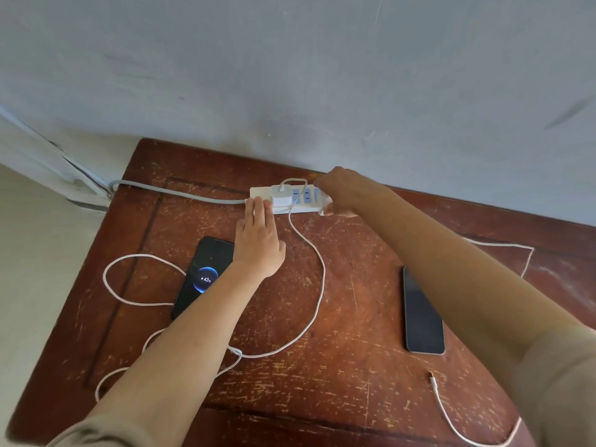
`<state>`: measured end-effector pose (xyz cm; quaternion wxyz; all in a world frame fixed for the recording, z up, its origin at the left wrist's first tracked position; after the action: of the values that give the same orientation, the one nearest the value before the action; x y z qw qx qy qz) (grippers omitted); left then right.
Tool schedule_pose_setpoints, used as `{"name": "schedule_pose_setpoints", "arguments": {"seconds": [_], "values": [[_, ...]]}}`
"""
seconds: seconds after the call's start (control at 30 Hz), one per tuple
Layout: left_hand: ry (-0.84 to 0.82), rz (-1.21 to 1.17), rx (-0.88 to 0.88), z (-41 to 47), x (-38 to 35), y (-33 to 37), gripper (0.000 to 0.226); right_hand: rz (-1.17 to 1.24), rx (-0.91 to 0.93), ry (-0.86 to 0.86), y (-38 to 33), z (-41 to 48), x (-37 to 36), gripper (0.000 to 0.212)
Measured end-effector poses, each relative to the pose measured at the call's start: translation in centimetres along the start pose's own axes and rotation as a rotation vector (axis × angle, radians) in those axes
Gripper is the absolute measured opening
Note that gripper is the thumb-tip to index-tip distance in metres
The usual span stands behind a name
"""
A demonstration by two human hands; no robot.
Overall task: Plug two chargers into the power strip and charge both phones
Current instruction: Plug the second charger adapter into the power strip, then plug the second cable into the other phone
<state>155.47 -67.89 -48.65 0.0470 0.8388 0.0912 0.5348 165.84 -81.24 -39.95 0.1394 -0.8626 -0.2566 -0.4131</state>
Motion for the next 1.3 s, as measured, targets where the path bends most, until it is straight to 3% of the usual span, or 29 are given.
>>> {"name": "schedule_pose_setpoints", "arguments": {"seconds": [0.13,0.27,0.37,0.53,0.67,0.83,0.97,1.1,1.2,1.3], "values": [[-0.031,-0.003,-0.018,-0.3,0.0,-0.3,0.088,-0.066,-0.010,0.038,-0.2,-0.3,-0.6,0.047],[-0.062,-0.024,-0.030,-0.8,1.0,-0.3,0.081,-0.168,-0.052,0.239,-0.3,-3.0,-1.9,0.081],[-0.033,-0.046,-0.041,-1.7,2.3,-0.2,0.065,-0.087,-0.136,0.452,0.8,-6.7,-2.8,0.093],[0.192,-0.127,-0.145,-5.4,2.7,3.7,0.051,0.213,-0.227,0.825,3.1,-17.0,-7.1,0.063],[0.133,-0.235,-0.232,-8.1,-0.1,9.8,0.050,0.419,-0.307,0.769,5.0,-23.8,-15.9,0.057],[-0.113,-0.349,-0.279,-10.1,-4.9,18.2,0.061,0.734,-0.557,0.398,6.0,-29.4,-27.4,0.060],[-0.224,-0.311,-0.191,-10.7,-7.7,23.8,0.086,0.801,-0.533,0.162,5.0,-31.6,-33.3,0.068],[-0.289,-0.225,-0.007,-10.6,-9.5,27.5,0.117,0.837,-0.484,0.243,4.9,-33.0,-35.5,0.039],[-0.266,-0.141,0.107,-10.3,-10.2,29.6,0.131,0.858,-0.493,0.339,5.5,-34.3,-36.3,0.035],[-0.179,-0.087,0.188,-10.1,-10.7,30.5,0.128,0.921,-0.514,0.448,6.7,-35.8,-36.8,0.036]]}}
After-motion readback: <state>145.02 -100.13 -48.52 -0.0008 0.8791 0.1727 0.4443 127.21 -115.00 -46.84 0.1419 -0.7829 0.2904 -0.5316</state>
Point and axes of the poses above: each hand's wrist, its own z-axis towards the middle knuckle, its own x-axis out of the back of the hand, y = z × x, the point moved 6 cm from there along z, towards the middle knuckle, and after that the axes turned 9 degrees about -y, right-handed, at the moved point
